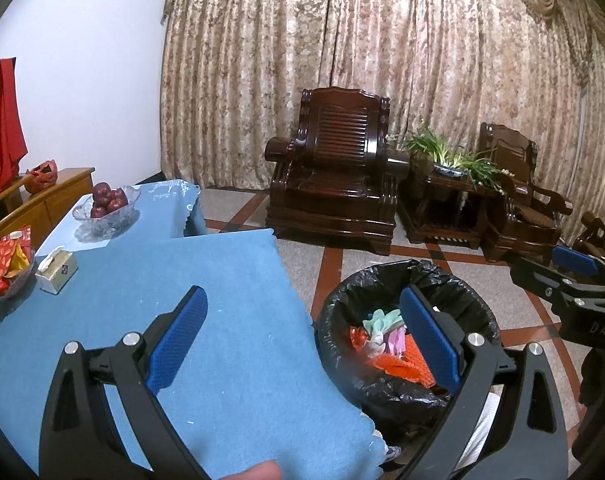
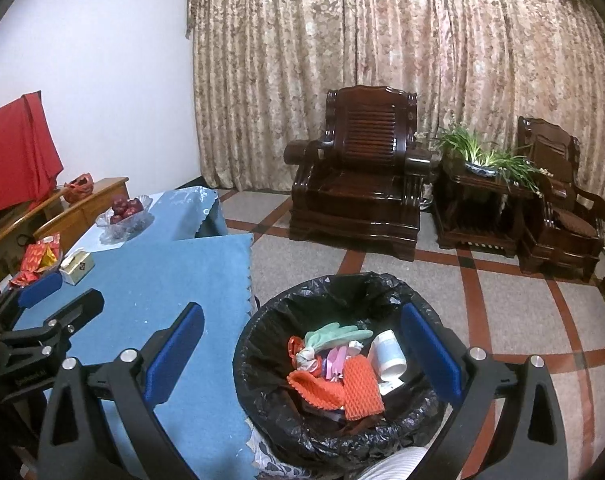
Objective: Collect trash
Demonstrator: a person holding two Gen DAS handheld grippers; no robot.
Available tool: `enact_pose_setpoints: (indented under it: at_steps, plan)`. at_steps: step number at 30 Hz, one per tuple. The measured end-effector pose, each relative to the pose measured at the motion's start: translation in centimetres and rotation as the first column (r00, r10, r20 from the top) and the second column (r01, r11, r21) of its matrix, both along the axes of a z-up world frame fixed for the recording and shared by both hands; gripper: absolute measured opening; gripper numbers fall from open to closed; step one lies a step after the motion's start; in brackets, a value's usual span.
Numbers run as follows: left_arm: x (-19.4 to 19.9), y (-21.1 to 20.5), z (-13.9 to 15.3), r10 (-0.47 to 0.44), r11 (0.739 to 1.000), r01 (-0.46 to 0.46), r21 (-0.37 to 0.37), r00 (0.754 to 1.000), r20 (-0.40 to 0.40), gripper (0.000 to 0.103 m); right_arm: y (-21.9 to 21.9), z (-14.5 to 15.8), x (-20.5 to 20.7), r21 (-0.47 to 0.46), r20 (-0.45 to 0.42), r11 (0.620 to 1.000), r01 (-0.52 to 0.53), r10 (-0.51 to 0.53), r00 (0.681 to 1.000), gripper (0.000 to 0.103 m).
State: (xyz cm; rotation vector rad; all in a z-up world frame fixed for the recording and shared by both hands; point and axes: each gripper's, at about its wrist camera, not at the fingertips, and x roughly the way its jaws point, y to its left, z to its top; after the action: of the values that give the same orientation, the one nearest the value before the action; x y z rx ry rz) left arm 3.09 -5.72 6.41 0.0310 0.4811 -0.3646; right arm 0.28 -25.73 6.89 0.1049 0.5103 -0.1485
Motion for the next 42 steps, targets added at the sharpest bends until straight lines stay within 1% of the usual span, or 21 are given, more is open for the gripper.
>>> enact_pose_setpoints:
  at_steps: [9,42]
  plan:
    - [0.26,0.03,-0.48,0.009,1.000,-0.009,0.004,1.000,-0.020,0.094,0.25,-0.43,0.49,0.001,-0.012,1.000,-0.009,0.009,1.000,0.097]
    - [0.59,0.31,-0.62,0.010,1.000,-0.010,0.007,1.000,-0.024,0.094,0.63,-0.87,0.78,-0.004,-0.021,1.000,-0.017,0.016,1.000,0.097]
